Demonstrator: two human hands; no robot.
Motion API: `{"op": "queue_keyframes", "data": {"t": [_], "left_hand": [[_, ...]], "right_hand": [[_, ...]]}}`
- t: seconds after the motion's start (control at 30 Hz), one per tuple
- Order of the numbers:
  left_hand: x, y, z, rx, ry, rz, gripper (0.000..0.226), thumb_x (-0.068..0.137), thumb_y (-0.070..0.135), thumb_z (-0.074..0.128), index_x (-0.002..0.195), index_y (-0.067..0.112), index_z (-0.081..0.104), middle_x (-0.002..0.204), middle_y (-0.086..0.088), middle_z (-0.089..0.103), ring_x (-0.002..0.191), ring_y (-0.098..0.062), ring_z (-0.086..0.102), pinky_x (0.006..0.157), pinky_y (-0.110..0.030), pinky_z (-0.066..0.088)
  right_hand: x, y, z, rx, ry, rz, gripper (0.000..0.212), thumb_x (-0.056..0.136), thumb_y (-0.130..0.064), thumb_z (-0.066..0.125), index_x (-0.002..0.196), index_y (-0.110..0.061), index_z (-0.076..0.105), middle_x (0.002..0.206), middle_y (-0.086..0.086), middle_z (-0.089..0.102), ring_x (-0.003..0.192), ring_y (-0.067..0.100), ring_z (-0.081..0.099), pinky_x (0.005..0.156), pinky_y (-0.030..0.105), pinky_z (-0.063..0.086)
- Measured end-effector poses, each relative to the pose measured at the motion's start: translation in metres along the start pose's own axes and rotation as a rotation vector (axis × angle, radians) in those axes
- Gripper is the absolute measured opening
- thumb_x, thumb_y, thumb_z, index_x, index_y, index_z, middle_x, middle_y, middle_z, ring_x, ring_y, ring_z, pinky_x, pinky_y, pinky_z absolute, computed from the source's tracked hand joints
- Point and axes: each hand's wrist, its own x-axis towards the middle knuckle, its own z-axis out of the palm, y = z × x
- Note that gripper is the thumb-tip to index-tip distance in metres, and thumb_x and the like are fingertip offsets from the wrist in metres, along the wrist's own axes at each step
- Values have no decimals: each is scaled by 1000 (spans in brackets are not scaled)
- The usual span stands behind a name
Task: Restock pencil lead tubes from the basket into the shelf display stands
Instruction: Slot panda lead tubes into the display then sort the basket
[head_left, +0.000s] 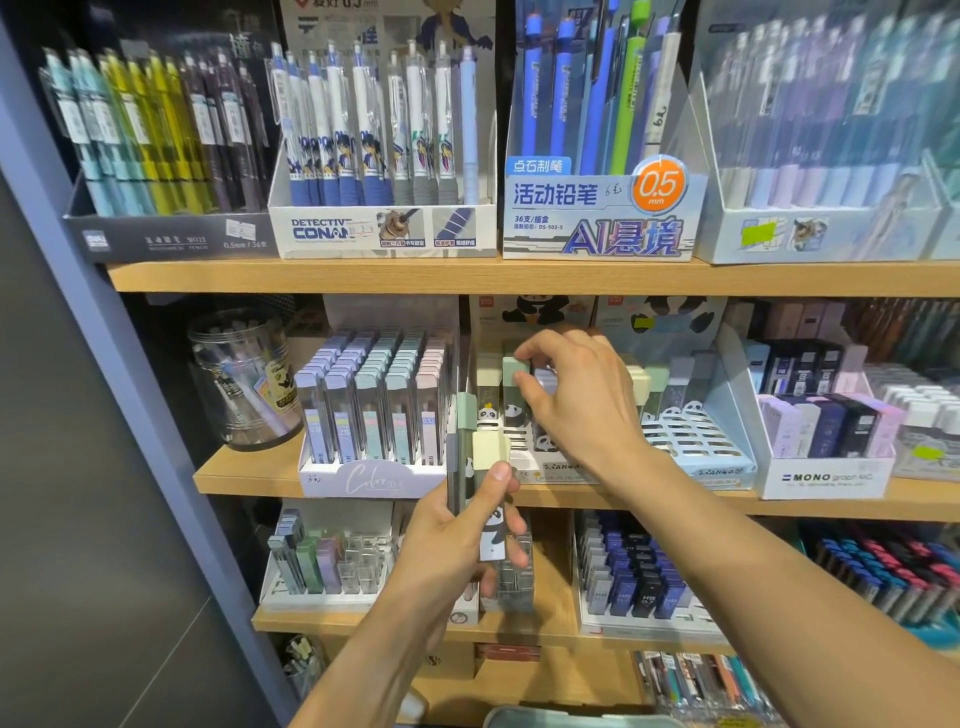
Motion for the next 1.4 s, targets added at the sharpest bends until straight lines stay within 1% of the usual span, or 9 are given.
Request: {"op": "queue_keyframes", "data": {"t": [0.27, 0.57, 0.67, 0.77, 0.87, 0.97, 1.07, 1.23, 1.4], "left_hand": [[-5, 0, -2, -11, 4, -11, 48, 90, 55, 68, 111, 12, 70, 81, -10, 70, 63, -26, 67, 47, -31, 39], [-9, 5, 1, -14, -12, -32, 46, 92, 53, 67, 112, 11, 70, 78, -10, 70, 64, -23, 66, 46, -28, 39], [-9, 8, 1, -12, -33, -25, 44, 93, 52, 66, 111, 12, 70, 77, -8, 70, 64, -22, 67, 44, -26, 40], [-9, 9, 0, 1, -56, -7, 41, 95, 49, 64, 110, 10, 67, 77, -8, 70, 63, -21, 66, 41, -25, 39], [-9, 9, 1, 12, -94, 17, 40, 96, 47, 64, 108, 9, 66, 78, -10, 69, 60, -21, 64, 39, -25, 38], [-10, 7, 4, 43, -128, 20, 40, 96, 47, 65, 109, 9, 69, 78, -9, 68, 58, -21, 62, 38, -25, 36], [-10, 5, 5, 40, -140, 15, 42, 96, 46, 67, 109, 5, 67, 76, -8, 66, 55, -21, 58, 37, -24, 33], [-8, 1, 3, 85, -125, 13, 37, 94, 48, 68, 90, 11, 66, 71, -7, 63, 54, -19, 55, 38, -24, 32], [-5, -2, 2, 62, -58, -31, 42, 97, 48, 65, 105, 7, 67, 72, -7, 62, 52, -18, 53, 37, -24, 33]], "right_hand": [[-2, -5, -6, -58, -8, -12, 26, 92, -27, 72, 117, -18, 72, 107, 1, 71, 101, 26, 55, 85, 37, 46], [-6, -5, -5, -143, -65, -41, 28, 94, -25, 69, 120, -16, 72, 107, 4, 61, 105, 28, 50, 86, 40, 47], [-18, -15, -16, 57, 67, -103, 24, 93, -22, 69, 116, -20, 72, 102, -5, 66, 97, 17, 55, 81, 32, 46], [-33, -30, -29, 420, -115, 98, 21, 90, -27, 73, 110, -32, 71, 92, -16, 71, 85, 2, 64, 71, 17, 50], [-38, -33, -33, 694, -333, 311, 24, 89, -16, 77, 108, -30, 72, 93, -4, 74, 85, 7, 71, 77, 27, 61], [-33, -31, -36, 869, -305, 407, 19, 87, -3, 77, 101, -14, 73, 88, 11, 76, 78, 14, 73, 75, 23, 59], [-27, -30, -40, 918, -355, 372, 23, 87, -3, 77, 106, -15, 73, 91, 14, 76, 79, 13, 71, 75, 22, 59], [-13, -23, -43, 964, -72, 316, 21, 91, -3, 73, 109, -14, 75, 97, 9, 75, 86, 18, 73, 81, 28, 62], [-10, -13, -33, 627, 111, 108, 18, 94, -10, 71, 108, -20, 72, 95, -8, 70, 86, 10, 69, 76, 24, 60]]}}
